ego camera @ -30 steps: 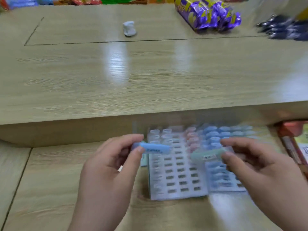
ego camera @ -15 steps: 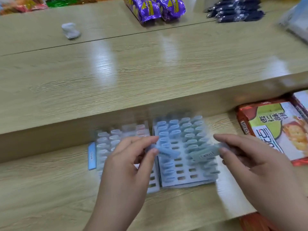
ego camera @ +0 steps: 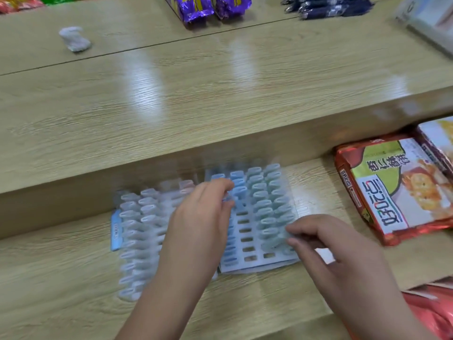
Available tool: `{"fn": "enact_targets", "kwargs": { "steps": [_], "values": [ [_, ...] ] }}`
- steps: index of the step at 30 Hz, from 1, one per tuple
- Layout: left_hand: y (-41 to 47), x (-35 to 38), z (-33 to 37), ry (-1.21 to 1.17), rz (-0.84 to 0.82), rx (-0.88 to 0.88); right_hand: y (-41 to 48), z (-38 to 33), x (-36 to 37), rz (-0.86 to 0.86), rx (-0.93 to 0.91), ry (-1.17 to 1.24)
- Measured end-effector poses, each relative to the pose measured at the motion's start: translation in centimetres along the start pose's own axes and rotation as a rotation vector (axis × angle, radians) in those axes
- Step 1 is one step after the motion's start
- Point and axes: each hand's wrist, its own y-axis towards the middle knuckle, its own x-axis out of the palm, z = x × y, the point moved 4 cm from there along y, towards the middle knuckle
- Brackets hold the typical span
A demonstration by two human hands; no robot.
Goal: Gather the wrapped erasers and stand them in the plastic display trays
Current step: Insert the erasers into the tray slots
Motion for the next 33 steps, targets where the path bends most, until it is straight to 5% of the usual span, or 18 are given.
{"fn": "enact_targets", "kwargs": {
  "steps": [12,24,33],
  "values": [
    [0.9,0.3,-0.4,-0.019,0.014,0.181,-0.8,0.3,1.2,-0.017,-0.337,-0.319],
    [1.0,2.0,-1.3,-0.008,0.022,0.264,-1.3,-0.2,1.9,-0.023,-0.297,-0.394],
    [-1.0,-1.2,-2.5,0.046,-0.024,0.164,0.0,-3.2,3.1,0.109,-0.300,-0.368]
  ]
}}
